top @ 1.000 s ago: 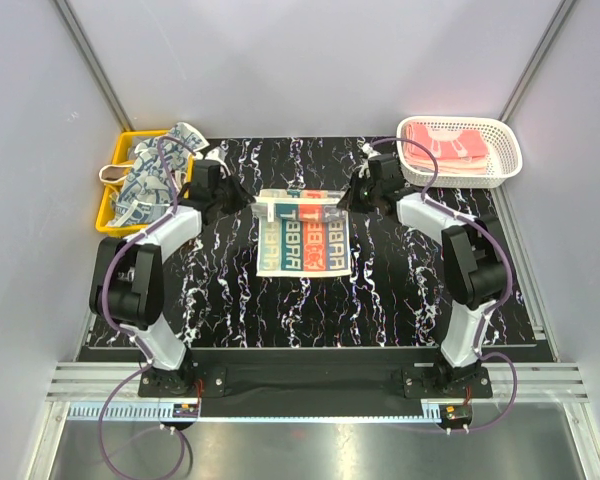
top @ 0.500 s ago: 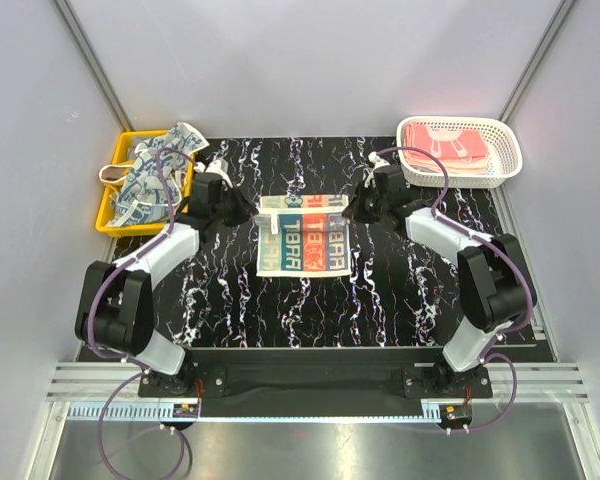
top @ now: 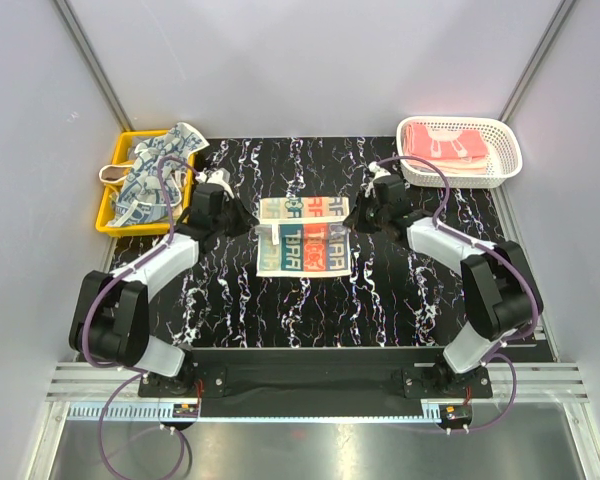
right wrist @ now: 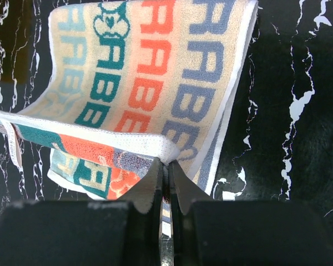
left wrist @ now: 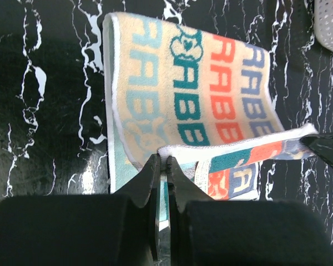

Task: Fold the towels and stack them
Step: Fold the towel

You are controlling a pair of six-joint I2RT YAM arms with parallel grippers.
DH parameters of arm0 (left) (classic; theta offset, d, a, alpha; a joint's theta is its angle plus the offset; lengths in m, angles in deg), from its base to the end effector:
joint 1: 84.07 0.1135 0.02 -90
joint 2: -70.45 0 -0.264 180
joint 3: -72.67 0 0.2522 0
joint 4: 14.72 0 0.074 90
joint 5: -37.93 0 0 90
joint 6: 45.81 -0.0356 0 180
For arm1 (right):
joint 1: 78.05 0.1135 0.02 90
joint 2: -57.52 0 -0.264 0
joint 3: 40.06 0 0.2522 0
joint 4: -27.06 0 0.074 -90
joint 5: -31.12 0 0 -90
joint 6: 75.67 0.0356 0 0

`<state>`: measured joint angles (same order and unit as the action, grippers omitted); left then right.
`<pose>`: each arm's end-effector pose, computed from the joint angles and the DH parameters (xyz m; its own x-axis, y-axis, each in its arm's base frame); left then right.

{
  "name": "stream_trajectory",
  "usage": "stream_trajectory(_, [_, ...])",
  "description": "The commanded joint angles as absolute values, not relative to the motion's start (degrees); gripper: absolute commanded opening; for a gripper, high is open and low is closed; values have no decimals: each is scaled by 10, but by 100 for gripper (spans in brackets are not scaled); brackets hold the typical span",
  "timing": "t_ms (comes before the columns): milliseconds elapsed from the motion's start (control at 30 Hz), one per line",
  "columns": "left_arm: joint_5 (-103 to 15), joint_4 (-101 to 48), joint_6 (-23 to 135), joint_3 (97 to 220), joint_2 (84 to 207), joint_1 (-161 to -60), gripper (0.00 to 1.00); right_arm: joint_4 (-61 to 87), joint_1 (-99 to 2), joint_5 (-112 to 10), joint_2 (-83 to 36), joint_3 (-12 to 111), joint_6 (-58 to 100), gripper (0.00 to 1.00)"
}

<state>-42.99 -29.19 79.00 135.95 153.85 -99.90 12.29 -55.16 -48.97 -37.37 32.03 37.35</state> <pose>0.3028 -0.0917 0.2270 -0.6736 -0.3949 -0.6248 0.0120 0.8393 -0.5435 0.3306 0.1462 0.2123 -0.7160 0.1159 -0.6885 -0.2486 0.8792 0.4065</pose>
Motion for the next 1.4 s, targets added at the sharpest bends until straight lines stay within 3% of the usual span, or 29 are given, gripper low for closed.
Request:
stream_trajectory(0, [-453, -260, 784, 1349, 1510, -1001, 0, 154, -546, -509, -339, 313, 375, 0])
stream_trajectory(700, [-453, -223, 793, 1290, 1524, -1030, 0, 187, -529, -518, -340, 253, 387, 0])
stream_trajectory(867, [-457, -205, 793, 1265, 1529, -1038, 7, 211, -529, -504, -332, 220, 396, 13])
stream_trajectory(1067, [-453, -185, 791, 1234, 1518, -1041, 21, 224, -529, -491, -317, 190, 403, 27])
stream_trajectory(1100, [-450, -185, 790, 1232, 1511, -1041, 27, 224, -529, -487, -307, 182, 406, 30])
stream_trajectory(1367, [-440, -206, 788, 1203, 1445, -1042, 31, 199, -528, -482, -221, 147, 420, 37])
